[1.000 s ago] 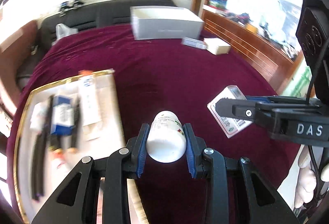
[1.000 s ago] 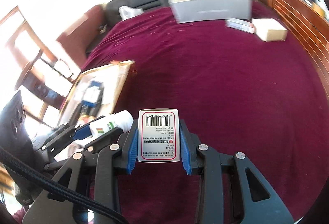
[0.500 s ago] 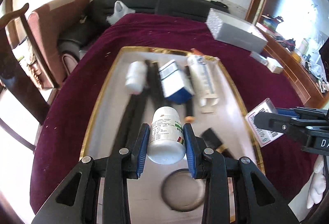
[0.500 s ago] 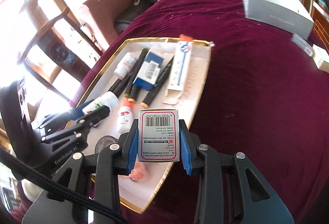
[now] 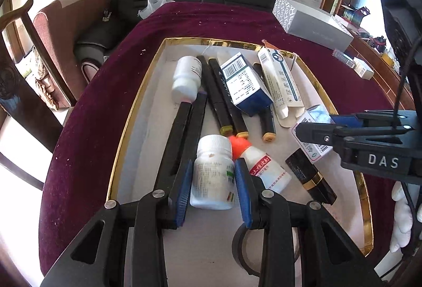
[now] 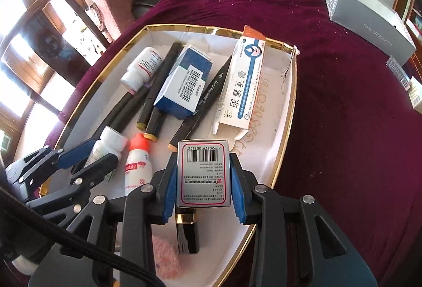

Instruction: Organize objects

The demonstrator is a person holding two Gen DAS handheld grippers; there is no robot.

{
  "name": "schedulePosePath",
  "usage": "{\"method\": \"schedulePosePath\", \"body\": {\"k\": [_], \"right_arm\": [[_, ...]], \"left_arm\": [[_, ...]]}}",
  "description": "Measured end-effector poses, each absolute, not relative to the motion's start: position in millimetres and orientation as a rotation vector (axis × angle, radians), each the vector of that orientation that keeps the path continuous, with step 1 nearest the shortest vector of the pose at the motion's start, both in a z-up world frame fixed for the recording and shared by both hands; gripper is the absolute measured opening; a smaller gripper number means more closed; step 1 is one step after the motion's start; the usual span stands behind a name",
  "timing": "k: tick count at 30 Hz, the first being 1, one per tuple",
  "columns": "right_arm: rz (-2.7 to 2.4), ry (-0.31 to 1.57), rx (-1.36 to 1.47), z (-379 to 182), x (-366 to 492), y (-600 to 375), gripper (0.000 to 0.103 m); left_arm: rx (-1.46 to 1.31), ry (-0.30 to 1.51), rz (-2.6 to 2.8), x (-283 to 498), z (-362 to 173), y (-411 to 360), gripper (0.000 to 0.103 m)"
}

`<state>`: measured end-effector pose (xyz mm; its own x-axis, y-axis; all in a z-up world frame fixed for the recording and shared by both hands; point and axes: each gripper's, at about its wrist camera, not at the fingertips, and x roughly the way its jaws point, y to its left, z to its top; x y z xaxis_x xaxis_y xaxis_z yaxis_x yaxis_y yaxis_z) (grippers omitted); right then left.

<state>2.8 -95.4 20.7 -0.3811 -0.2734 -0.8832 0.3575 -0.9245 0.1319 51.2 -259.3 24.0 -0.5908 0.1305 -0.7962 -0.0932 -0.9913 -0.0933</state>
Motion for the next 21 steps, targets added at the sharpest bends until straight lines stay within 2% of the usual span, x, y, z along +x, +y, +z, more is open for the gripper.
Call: {"method": "schedulePosePath", "body": {"k": [11, 14, 16, 20, 21], "right_arm": [[-2.351, 0.111, 1.494, 3, -10, -96, 0.033], [-2.365, 0.079, 1.465, 6, -7, -95, 0.039], [-2.377, 0.050, 1.419, 13, -2, -93, 0.048], [-2.483, 0.047, 1.232, 39, 18, -85, 0.062], [-2.508, 0.057, 1.191, 45, 23, -84, 0.067]], "left_arm": [[-1.321, -0.100, 2.737, 62, 27, -258, 0.031], [-1.251, -0.116, 2.794, 69, 35, -259, 0.044], [-1.157, -0.136, 2.862, 78, 46, -261, 0.058], [-0.978, -0.118, 3.030, 98, 72, -260, 0.070], [-0.924, -0.108, 3.074, 104, 80, -258, 0.079]]}}
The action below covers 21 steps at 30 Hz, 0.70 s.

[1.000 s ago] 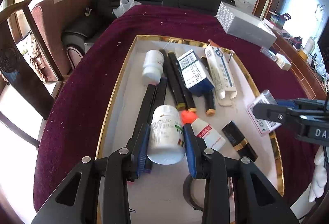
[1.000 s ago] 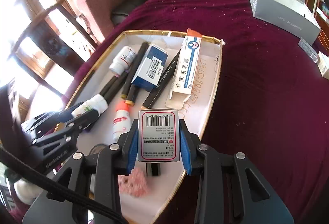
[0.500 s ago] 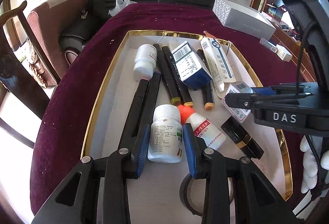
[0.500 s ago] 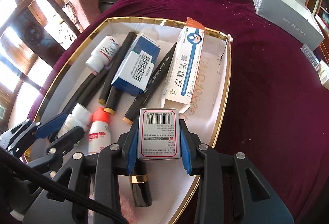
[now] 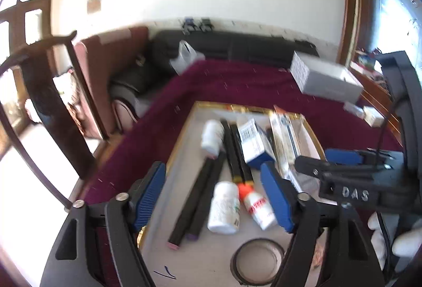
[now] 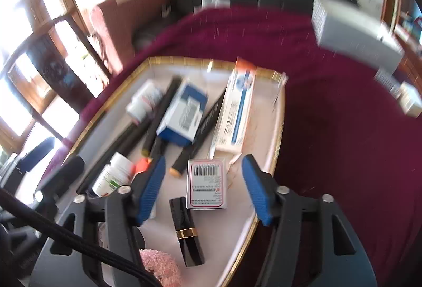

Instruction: Organize objects

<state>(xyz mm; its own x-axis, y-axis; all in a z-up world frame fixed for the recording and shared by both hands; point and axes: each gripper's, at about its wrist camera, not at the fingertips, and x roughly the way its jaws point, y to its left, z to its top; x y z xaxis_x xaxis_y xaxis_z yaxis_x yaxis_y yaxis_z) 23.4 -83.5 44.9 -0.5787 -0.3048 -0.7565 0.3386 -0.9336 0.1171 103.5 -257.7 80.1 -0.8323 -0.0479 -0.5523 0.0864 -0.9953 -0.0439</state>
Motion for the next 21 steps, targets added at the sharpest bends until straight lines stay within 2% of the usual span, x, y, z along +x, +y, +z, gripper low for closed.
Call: {"method": "schedulePosePath", "body": {"k": [1, 3, 10, 14, 16, 21], "right_arm": [[-2.539, 0.072, 1.143, 51, 30, -82, 0.071], [-2.596, 0.102, 1.051, 62, 44, -80, 0.077], [-2.691, 0.081, 0.945, 73, 66, -66, 0.080], [-2.738, 0.086, 0.913, 72, 73, -54, 0.080], [-2.756, 0.095, 0.906, 70, 77, -47, 0.080], [-2.758, 0.114, 0.896, 67, 84, -42, 0.080]], "left_arm": [[0.848, 0.101, -2.945, 107, 85, -256, 0.088], [0.807, 0.114, -2.968, 113, 94, -255, 0.096], [0.808, 0.349, -2.976, 126, 109, -265, 0.097], [0.668, 0.295, -2.891, 141, 123, -266, 0.098], [0.614, 0.315, -2.854, 151, 128, -267, 0.102], [0.657, 0.533, -2.950, 158, 125, -281, 0.102]]}}
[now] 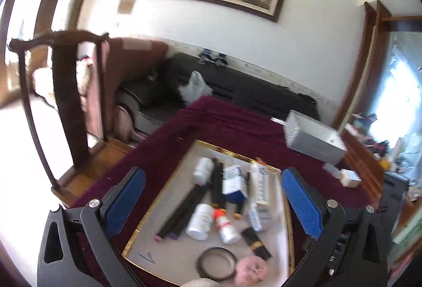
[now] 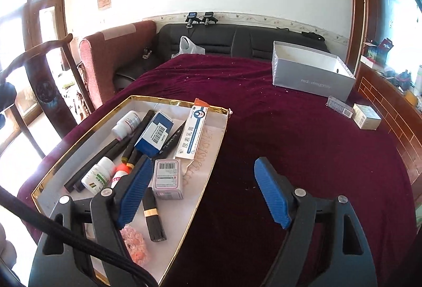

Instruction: Organize objects

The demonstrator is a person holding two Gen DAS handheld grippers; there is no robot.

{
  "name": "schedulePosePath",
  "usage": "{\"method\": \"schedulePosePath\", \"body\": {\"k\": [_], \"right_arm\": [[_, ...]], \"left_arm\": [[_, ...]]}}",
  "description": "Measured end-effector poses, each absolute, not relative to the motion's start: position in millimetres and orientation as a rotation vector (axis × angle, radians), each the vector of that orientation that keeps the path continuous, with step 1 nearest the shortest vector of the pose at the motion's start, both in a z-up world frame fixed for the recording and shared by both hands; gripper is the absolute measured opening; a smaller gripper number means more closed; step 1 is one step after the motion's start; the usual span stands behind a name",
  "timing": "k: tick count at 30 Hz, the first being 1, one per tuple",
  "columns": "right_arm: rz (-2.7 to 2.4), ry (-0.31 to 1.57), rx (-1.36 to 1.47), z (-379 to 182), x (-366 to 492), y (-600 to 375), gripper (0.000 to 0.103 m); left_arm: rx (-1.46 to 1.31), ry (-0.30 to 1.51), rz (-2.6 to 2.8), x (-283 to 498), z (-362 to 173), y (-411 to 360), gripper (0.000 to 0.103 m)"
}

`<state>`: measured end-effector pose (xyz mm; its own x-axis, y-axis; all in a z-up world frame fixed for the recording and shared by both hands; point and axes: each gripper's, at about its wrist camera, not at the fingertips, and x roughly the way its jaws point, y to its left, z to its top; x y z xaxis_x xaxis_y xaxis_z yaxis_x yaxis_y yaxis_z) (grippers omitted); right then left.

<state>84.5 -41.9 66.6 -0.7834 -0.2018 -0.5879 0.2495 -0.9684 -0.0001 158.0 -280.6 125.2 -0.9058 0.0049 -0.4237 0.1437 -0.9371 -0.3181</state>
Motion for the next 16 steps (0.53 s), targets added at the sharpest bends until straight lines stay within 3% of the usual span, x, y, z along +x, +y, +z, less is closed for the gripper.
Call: {"method": "schedulePosePath", "body": {"k": [5, 16], "right_arm": [[-2.774, 0.234, 0.836, 69, 99, -51, 0.080], [-2.749, 0.291, 0.816, 70, 111, -66, 0.080]], "left_arm": [[0.686, 0.413, -2.855, 156, 123, -274, 0.102], [0.671, 0.374, -2.741, 165, 120, -278, 0.102]]}}
